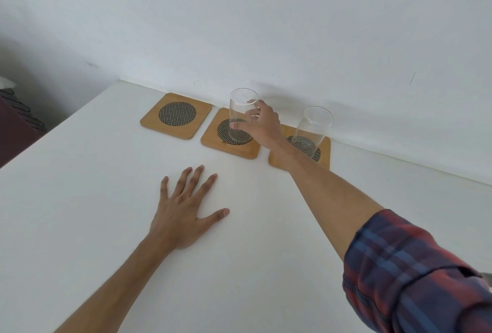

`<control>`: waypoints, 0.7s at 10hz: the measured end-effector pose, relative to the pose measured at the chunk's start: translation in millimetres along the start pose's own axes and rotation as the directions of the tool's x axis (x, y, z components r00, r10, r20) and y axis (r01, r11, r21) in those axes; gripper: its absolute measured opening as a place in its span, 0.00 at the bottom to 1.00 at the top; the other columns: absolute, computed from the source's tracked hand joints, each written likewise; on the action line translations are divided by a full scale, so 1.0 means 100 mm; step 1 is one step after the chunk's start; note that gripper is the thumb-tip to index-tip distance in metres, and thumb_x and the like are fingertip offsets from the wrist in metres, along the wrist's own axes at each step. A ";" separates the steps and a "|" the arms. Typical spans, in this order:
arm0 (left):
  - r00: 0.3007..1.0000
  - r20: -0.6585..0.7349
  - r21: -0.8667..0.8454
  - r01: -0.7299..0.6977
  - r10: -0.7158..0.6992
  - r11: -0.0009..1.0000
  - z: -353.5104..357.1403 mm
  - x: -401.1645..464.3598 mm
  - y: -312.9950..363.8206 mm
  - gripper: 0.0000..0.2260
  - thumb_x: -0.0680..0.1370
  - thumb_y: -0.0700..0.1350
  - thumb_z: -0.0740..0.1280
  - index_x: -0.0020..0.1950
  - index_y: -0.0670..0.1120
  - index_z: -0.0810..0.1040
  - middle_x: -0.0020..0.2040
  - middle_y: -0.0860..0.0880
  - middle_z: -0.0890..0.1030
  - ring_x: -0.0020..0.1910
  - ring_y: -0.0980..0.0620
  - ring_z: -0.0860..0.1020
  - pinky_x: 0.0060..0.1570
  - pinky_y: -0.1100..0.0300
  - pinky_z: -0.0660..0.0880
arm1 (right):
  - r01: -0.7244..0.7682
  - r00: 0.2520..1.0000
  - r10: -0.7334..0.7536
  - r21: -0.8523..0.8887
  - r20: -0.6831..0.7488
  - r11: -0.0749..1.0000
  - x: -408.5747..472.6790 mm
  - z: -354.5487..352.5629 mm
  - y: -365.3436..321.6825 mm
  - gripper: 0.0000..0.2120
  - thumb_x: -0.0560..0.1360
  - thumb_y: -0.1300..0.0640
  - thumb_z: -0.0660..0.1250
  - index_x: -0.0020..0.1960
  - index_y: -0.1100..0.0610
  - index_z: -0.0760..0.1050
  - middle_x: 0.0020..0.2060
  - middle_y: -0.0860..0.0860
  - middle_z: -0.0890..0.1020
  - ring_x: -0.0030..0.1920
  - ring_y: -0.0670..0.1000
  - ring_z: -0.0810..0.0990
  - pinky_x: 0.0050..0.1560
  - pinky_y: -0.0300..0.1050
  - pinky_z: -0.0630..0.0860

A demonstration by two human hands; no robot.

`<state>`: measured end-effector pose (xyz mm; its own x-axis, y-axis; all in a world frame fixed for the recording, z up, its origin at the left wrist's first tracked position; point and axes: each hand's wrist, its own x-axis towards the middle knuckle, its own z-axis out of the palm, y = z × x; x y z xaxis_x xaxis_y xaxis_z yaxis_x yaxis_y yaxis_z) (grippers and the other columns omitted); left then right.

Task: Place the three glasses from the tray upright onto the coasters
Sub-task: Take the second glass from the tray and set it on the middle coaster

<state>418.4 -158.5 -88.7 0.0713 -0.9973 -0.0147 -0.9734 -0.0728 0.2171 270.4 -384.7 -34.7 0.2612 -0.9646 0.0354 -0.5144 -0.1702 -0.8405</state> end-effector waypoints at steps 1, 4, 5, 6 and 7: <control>1.000 0.000 -0.002 0.000 0.000 1.000 0.00 0.00 0.00 0.38 0.70 0.77 0.39 0.77 0.63 0.44 0.81 0.55 0.45 0.79 0.53 0.41 0.75 0.40 0.39 | -0.021 1.000 0.021 0.000 0.022 1.000 0.05 0.05 -0.05 0.36 0.61 0.45 0.83 0.64 0.53 0.72 0.54 0.49 0.80 0.57 0.51 0.80 0.55 0.45 0.74; 1.000 -0.004 -0.008 -0.002 0.002 1.000 0.01 0.00 0.00 0.38 0.70 0.77 0.40 0.77 0.63 0.44 0.81 0.56 0.45 0.79 0.54 0.41 0.75 0.40 0.39 | -0.074 0.994 0.075 -0.015 0.081 0.997 0.01 0.09 -0.04 0.47 0.62 0.48 0.83 0.74 0.55 0.65 0.66 0.55 0.77 0.67 0.54 0.75 0.63 0.45 0.71; 1.000 -0.007 -0.012 -0.002 0.002 1.000 0.02 0.00 -0.01 0.38 0.70 0.77 0.41 0.77 0.63 0.45 0.81 0.55 0.46 0.79 0.54 0.42 0.75 0.40 0.40 | -0.060 0.997 0.061 -0.025 0.042 0.998 -0.14 0.06 -0.06 0.49 0.63 0.47 0.82 0.76 0.56 0.63 0.68 0.56 0.76 0.67 0.55 0.75 0.63 0.46 0.71; 1.000 -0.008 -0.006 -0.002 0.002 1.000 0.01 0.00 -0.01 0.38 0.70 0.77 0.40 0.77 0.64 0.45 0.81 0.55 0.46 0.79 0.54 0.42 0.75 0.40 0.40 | -0.036 0.999 0.036 -0.019 -0.017 0.999 -0.30 0.02 -0.07 0.45 0.65 0.47 0.81 0.75 0.57 0.64 0.67 0.56 0.77 0.66 0.54 0.76 0.65 0.48 0.72; 1.000 -0.006 -0.013 -0.002 0.002 1.000 0.01 -0.01 0.00 0.38 0.70 0.77 0.40 0.77 0.64 0.46 0.81 0.55 0.47 0.79 0.53 0.42 0.75 0.40 0.40 | 0.035 0.992 -0.033 0.015 -0.126 0.999 -0.63 -0.10 -0.08 0.31 0.70 0.48 0.77 0.68 0.57 0.72 0.60 0.54 0.82 0.62 0.53 0.80 0.62 0.49 0.76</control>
<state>418.1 -157.9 -89.2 0.0712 -0.9974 -0.0081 -0.9706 -0.0712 0.2298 249.4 -324.3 -24.9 0.1734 -0.9761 0.1310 -0.4925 -0.2011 -0.8468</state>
